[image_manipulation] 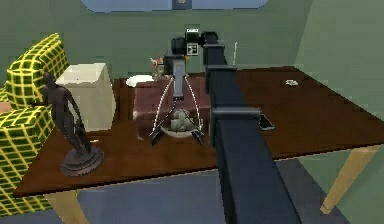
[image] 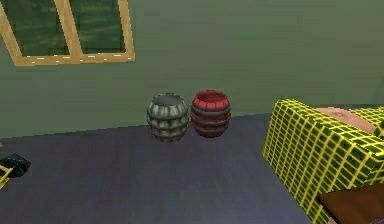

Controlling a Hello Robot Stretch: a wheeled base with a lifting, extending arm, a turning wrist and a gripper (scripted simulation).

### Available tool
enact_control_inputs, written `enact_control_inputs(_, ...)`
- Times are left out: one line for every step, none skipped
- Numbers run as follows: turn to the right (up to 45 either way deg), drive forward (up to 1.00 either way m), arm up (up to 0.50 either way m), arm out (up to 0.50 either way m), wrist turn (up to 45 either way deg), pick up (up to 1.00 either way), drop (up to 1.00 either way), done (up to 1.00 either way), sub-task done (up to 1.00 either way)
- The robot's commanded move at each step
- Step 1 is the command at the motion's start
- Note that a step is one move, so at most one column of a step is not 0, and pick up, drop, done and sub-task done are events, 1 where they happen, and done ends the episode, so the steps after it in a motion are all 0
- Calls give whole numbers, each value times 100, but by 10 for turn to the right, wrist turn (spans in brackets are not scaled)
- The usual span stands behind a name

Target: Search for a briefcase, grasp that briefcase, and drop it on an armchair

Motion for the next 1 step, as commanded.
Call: enact_control_inputs(0, 0, 0, 0, 450, 0, 0, 0, 0)
